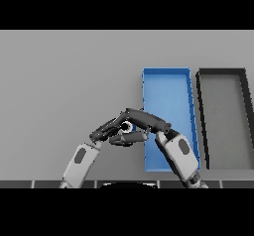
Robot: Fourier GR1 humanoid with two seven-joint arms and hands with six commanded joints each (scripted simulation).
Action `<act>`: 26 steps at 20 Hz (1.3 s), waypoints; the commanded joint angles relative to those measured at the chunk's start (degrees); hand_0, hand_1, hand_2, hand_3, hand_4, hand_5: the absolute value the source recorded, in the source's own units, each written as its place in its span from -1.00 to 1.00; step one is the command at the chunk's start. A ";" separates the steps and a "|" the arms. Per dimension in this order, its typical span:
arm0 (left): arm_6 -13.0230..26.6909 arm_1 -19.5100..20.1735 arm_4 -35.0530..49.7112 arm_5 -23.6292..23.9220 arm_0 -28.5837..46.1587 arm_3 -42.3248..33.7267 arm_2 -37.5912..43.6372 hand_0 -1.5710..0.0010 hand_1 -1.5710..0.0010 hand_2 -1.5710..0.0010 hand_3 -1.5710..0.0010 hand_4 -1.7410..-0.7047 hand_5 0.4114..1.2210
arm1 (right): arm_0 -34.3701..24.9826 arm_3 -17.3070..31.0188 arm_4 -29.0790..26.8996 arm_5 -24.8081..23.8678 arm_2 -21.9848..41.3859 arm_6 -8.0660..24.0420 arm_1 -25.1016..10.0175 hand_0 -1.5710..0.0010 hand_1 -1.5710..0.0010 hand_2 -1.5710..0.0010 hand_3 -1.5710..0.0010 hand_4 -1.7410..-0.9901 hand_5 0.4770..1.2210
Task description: Pick up the blue pipe and place it into the blue bin.
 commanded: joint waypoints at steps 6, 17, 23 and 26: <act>2.54 -0.85 1.31 0.38 0.66 1.05 0.66 0.96 0.96 0.96 0.97 0.49 -0.67 | 0.47 -0.35 0.32 0.42 -1.36 -1.01 1.58 -1.00 -1.00 -1.00 -1.00 -0.35 1.00; 4.08 -0.43 -0.53 1.92 1.58 0.42 -0.63 1.00 1.00 1.00 1.00 0.52 -0.84 | -21.71 0.48 -24.34 -12.93 -16.06 14.93 -1.42 -1.00 -1.00 -1.00 -1.00 -0.35 1.00; 3.41 0.30 0.03 1.68 1.85 -1.12 -0.27 1.00 1.00 1.00 1.00 0.53 -0.86 | -28.89 9.77 -18.60 -15.87 -25.84 10.22 -7.79 -1.00 -1.00 -1.00 -1.00 -0.35 1.00; 4.22 0.85 0.67 1.52 1.93 -1.72 0.46 1.00 1.00 1.00 1.00 0.52 -0.85 | -27.25 14.00 -13.84 -15.89 -28.41 9.64 -9.38 -1.00 -1.00 -1.00 -1.00 -0.35 1.00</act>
